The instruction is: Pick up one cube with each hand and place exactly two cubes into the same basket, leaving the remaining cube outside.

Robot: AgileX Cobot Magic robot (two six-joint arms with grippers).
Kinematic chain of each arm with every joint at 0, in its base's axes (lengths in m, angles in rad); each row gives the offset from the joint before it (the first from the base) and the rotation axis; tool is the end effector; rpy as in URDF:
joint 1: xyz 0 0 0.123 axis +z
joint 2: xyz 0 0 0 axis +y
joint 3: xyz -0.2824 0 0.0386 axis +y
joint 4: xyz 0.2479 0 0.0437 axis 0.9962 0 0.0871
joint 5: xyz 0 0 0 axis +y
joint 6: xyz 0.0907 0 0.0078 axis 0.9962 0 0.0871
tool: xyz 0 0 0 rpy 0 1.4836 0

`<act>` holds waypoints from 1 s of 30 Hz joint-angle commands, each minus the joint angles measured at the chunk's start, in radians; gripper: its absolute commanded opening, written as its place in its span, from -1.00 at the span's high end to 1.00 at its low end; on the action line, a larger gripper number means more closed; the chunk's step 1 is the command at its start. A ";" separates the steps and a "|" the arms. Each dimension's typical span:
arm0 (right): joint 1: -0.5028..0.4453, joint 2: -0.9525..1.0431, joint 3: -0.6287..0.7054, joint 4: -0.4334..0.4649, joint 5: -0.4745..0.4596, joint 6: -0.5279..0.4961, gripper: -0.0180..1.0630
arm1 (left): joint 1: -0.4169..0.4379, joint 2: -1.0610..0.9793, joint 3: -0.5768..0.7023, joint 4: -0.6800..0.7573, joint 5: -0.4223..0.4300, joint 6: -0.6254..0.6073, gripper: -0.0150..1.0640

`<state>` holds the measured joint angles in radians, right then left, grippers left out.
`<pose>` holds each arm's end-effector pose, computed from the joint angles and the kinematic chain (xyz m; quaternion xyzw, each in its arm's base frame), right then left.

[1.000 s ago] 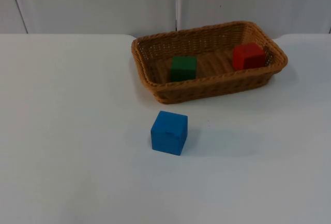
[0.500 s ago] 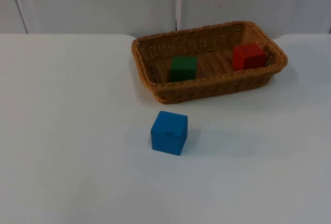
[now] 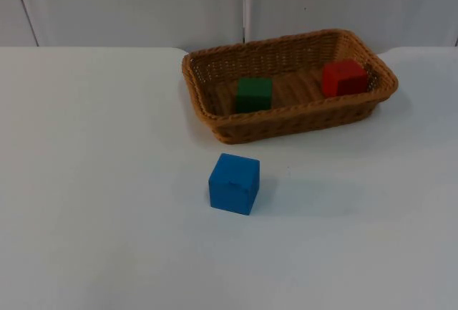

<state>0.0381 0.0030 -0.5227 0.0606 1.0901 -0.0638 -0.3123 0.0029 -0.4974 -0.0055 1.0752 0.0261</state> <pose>-0.0085 0.0046 0.2812 -0.0455 0.8542 0.0236 0.5175 -0.0046 0.0010 0.2753 0.1447 0.8461 -0.0759 0.5073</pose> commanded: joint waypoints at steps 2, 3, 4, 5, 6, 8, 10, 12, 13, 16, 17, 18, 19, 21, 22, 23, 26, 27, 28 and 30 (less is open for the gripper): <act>-0.007 -0.003 0.006 0.002 -0.012 0.000 -0.98 | 0.000 -0.003 0.004 -0.010 0.000 -0.004 -0.92; -0.007 -0.003 0.006 0.002 -0.012 0.000 -0.98 | 0.000 -0.003 0.004 -0.010 0.000 -0.004 -0.92; -0.007 -0.003 0.006 0.002 -0.012 0.000 -0.98 | 0.000 -0.003 0.004 -0.010 0.000 -0.004 -0.92; -0.007 -0.003 0.006 0.002 -0.012 0.000 -0.98 | 0.000 -0.003 0.004 -0.010 0.000 -0.004 -0.92; -0.007 -0.003 0.006 0.002 -0.012 0.000 -0.98 | 0.000 -0.003 0.004 -0.010 0.000 -0.004 -0.92; -0.007 -0.003 0.006 0.002 -0.012 0.000 -0.98 | 0.000 -0.003 0.004 -0.010 0.000 -0.004 -0.92; -0.007 -0.003 0.006 0.002 -0.012 0.000 -0.98 | 0.000 -0.003 0.004 -0.010 0.000 -0.004 -0.92; -0.007 -0.003 0.006 0.002 -0.012 0.000 -0.98 | 0.000 -0.003 0.004 -0.010 0.000 -0.004 -0.92; -0.007 -0.003 0.006 0.002 -0.012 0.000 -0.98 | 0.000 -0.003 0.004 -0.010 0.000 -0.004 -0.92; -0.007 -0.003 0.006 0.002 -0.012 0.000 -0.98 | 0.000 -0.003 0.004 -0.010 0.000 -0.004 -0.92; -0.007 -0.003 0.006 0.002 -0.012 0.000 -0.98 | 0.000 -0.003 0.004 -0.010 0.000 -0.004 -0.92; -0.007 -0.003 0.006 0.002 -0.012 0.000 -0.98 | 0.000 -0.003 0.004 -0.010 0.000 -0.004 -0.92; -0.007 -0.003 0.006 0.002 -0.012 0.000 -0.98 | 0.000 -0.003 0.004 -0.010 0.000 -0.004 -0.92; -0.007 -0.003 0.006 0.002 -0.012 0.000 -0.98 | 0.000 -0.003 0.004 -0.010 0.000 -0.004 -0.92; -0.007 -0.003 0.006 0.002 -0.012 0.000 -0.98 | 0.000 -0.003 0.004 -0.008 0.000 -0.004 -0.92; -0.007 -0.003 0.006 0.002 -0.012 0.000 -0.98 | 0.000 -0.003 0.004 -0.008 0.000 -0.004 -0.92; -0.007 -0.003 0.006 0.002 -0.012 0.000 -0.98 | 0.002 -0.003 0.004 -0.009 0.000 -0.004 -0.92; -0.007 -0.003 0.006 0.002 -0.012 0.000 -0.98 | 0.009 -0.003 0.004 -0.009 0.000 -0.004 -0.92; -0.007 -0.003 0.006 0.002 -0.012 0.000 -0.98 | 0.009 -0.003 0.004 -0.009 0.000 -0.004 -0.92; -0.007 -0.003 0.006 0.002 -0.012 0.000 -0.98 | 0.034 -0.003 0.004 -0.005 0.000 -0.004 -0.92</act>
<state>0.0381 0.0030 -0.5227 0.0606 1.0901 -0.0638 -0.2901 0.0029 -0.4974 -0.0055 1.0752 0.0261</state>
